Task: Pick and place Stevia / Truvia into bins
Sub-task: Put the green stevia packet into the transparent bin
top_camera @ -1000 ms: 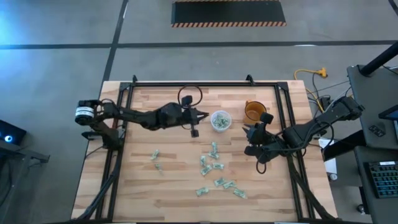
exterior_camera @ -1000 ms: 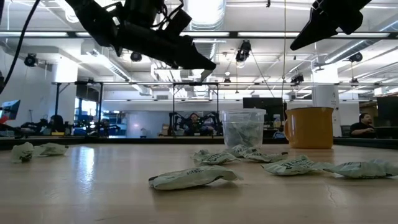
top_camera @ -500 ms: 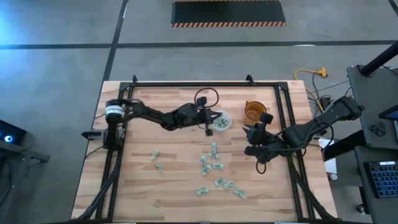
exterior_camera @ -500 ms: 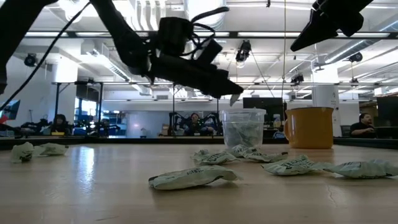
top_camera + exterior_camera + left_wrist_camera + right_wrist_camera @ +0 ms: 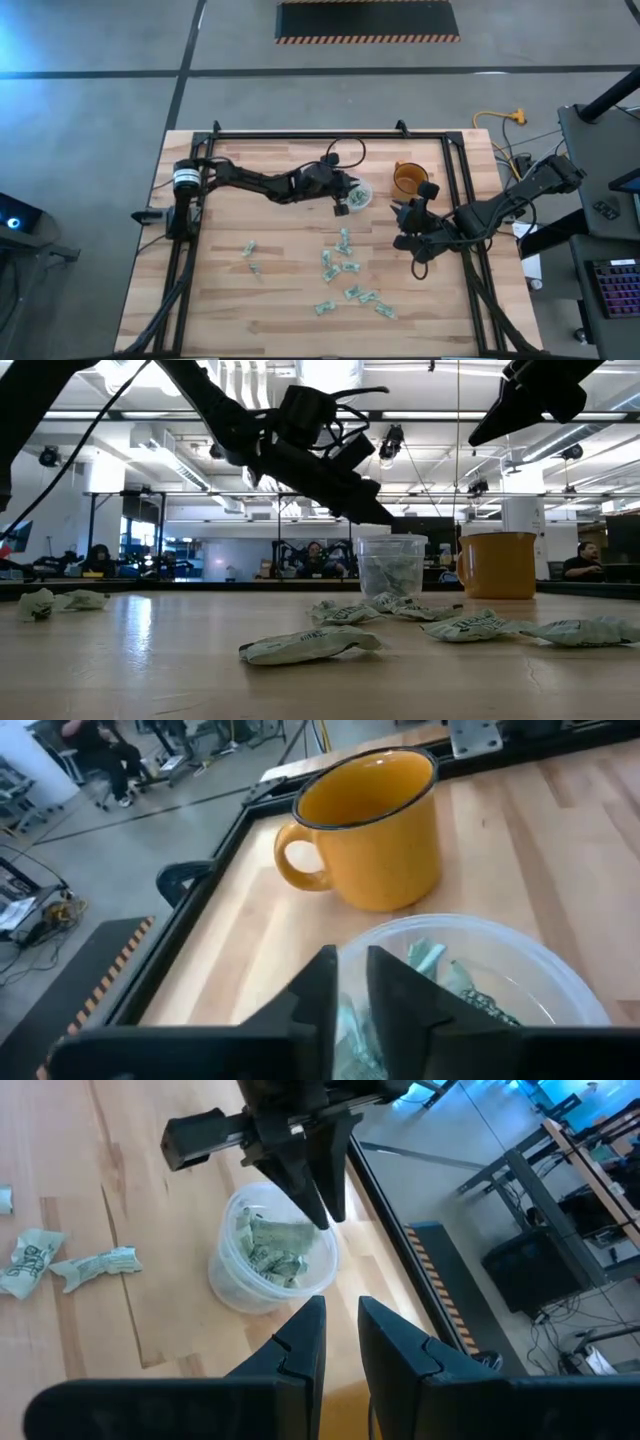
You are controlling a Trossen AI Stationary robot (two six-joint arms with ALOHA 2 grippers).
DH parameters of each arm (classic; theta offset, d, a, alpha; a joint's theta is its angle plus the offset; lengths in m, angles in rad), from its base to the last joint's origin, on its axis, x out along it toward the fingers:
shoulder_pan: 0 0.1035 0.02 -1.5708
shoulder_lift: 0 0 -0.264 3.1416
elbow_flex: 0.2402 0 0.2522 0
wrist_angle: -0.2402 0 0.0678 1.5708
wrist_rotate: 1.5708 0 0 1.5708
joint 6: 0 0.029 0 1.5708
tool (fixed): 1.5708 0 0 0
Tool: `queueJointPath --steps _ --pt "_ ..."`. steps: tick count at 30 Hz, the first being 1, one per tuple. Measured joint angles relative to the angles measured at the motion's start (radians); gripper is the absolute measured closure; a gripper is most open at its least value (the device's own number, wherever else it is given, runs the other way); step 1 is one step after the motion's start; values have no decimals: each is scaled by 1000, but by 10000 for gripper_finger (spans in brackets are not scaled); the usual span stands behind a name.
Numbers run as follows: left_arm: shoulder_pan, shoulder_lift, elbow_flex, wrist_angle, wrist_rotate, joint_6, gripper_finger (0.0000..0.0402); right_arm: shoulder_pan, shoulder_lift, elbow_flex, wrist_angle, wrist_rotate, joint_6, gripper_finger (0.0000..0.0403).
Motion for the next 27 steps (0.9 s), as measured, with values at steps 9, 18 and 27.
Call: queueJointPath --steps 9,18,27 --pt "-3 -16 5 -13 0 -2 263 0 0 -13 4 0 0 349" --pt "-40 -157 -3 -410 3 -13 248 0 0 -58 30 -17 17 349" --pt "-141 -270 -23 -814 54 -140 248 -2 23 -173 449 -292 -222 348"
